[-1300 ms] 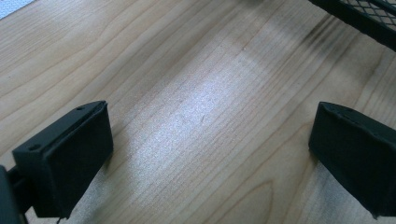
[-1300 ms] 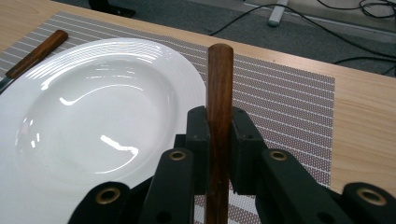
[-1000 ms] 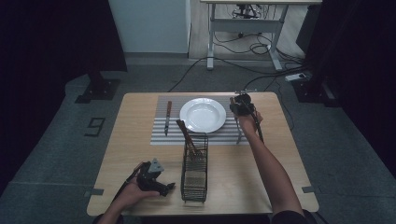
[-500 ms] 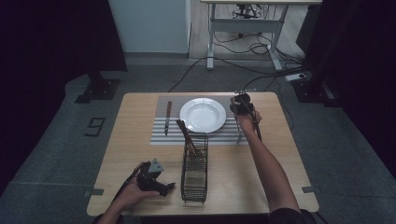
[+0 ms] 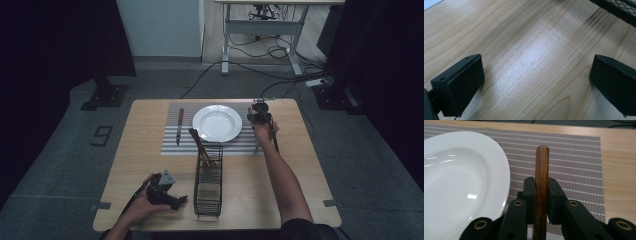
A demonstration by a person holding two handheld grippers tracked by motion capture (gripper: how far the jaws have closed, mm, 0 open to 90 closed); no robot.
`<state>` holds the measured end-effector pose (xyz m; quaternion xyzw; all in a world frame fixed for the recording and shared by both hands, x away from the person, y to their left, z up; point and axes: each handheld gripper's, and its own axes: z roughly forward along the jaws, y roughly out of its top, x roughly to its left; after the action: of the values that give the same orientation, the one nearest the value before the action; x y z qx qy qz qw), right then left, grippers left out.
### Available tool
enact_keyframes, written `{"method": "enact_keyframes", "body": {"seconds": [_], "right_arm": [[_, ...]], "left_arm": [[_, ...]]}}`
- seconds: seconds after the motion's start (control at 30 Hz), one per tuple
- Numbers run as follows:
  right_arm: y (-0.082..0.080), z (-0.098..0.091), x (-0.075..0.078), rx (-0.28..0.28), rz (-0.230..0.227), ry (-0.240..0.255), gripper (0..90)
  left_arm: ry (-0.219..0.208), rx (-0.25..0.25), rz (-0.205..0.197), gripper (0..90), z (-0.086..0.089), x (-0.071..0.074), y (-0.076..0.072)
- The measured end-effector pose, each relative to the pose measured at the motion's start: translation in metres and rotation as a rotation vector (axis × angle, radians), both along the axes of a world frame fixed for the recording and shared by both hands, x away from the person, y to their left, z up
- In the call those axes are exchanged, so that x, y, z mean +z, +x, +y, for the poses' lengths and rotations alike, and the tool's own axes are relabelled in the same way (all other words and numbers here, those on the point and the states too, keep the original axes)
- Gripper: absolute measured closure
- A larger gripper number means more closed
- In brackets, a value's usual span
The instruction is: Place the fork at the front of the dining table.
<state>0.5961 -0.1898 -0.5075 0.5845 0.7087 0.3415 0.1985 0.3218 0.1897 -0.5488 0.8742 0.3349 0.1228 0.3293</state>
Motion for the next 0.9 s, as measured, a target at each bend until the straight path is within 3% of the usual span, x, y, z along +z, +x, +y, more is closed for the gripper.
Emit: {"method": "enact_keyframes", "body": {"seconds": [0.43, 0.8, 0.9], "right_arm": [[0.010, 0.012, -0.023, 0.003, 0.066, -0.052, 79.7], [0.011, 0.014, -0.028, -0.002, 0.070, -0.092, 77.7], [0.009, 0.012, -0.028, -0.004, 0.062, -0.105, 67.5]], "left_arm": [[0.000, 0.000, 0.000, 0.0, 0.000, 0.000, 0.000], [0.000, 0.000, 0.000, 0.0, 0.000, 0.000, 0.000], [0.000, -0.001, 0.000, 0.0, 0.000, 0.000, 0.000]]}}
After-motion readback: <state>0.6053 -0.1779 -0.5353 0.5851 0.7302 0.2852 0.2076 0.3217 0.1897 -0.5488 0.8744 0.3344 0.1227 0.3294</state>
